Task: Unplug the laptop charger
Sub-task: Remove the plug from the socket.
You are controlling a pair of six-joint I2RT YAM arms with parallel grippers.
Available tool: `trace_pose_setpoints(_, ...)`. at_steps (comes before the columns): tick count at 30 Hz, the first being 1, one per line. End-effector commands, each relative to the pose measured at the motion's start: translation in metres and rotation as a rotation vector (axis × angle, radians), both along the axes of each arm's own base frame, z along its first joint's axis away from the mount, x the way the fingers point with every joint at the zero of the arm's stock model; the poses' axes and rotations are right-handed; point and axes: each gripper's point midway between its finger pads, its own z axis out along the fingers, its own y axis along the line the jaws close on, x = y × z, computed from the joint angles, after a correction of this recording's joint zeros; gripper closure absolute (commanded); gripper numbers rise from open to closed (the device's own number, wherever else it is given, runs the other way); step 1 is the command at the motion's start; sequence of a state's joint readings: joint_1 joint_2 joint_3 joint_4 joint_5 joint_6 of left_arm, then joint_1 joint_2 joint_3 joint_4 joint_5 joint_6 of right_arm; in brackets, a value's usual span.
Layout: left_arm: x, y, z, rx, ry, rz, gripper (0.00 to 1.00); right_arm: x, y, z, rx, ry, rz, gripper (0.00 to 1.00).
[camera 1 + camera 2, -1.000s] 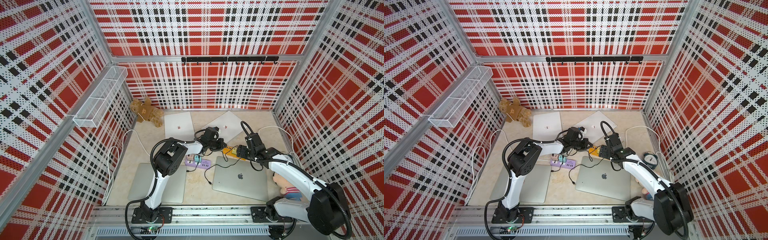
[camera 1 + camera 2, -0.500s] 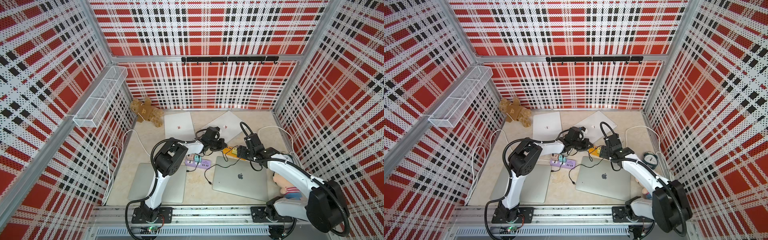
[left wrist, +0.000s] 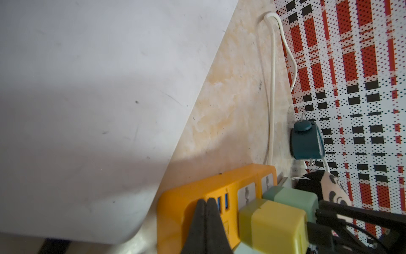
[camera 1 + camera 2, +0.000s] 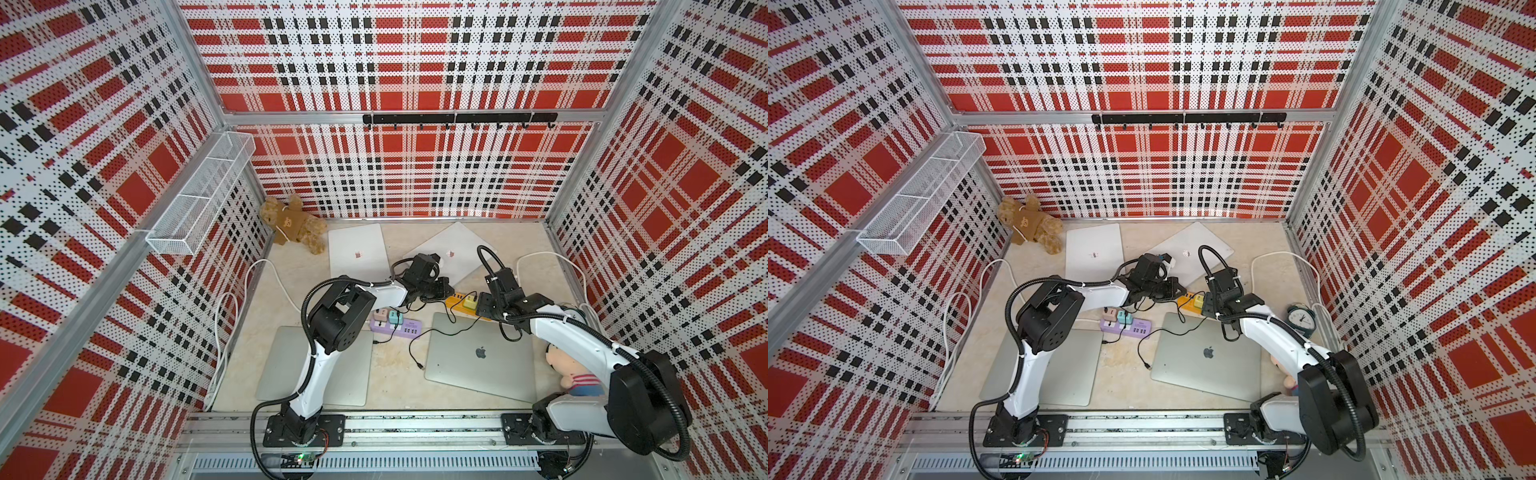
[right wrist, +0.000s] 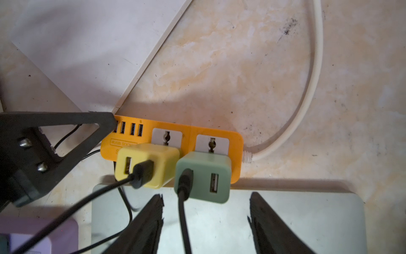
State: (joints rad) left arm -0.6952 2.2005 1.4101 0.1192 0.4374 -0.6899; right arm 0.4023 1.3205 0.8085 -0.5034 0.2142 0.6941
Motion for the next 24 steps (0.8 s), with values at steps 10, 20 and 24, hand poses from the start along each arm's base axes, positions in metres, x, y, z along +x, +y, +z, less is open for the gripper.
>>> trace_pose_setpoints(10, -0.011, 0.009, -0.031, 0.081, 0.054, -0.003, 1.00, 0.020, -0.002, 0.004, -0.034, -0.038, -0.009, 0.43)
trace_pose_setpoints(20, -0.015, 0.013, -0.037, 0.098, 0.064, -0.003, 1.00, 0.025, -0.001, -0.005, -0.042, -0.035, -0.011, 0.46)
trace_pose_setpoints(24, -0.016, 0.013, -0.038, 0.099, 0.069, -0.005, 1.00, 0.026, 0.000, -0.008, -0.041, -0.031, -0.007, 0.49)
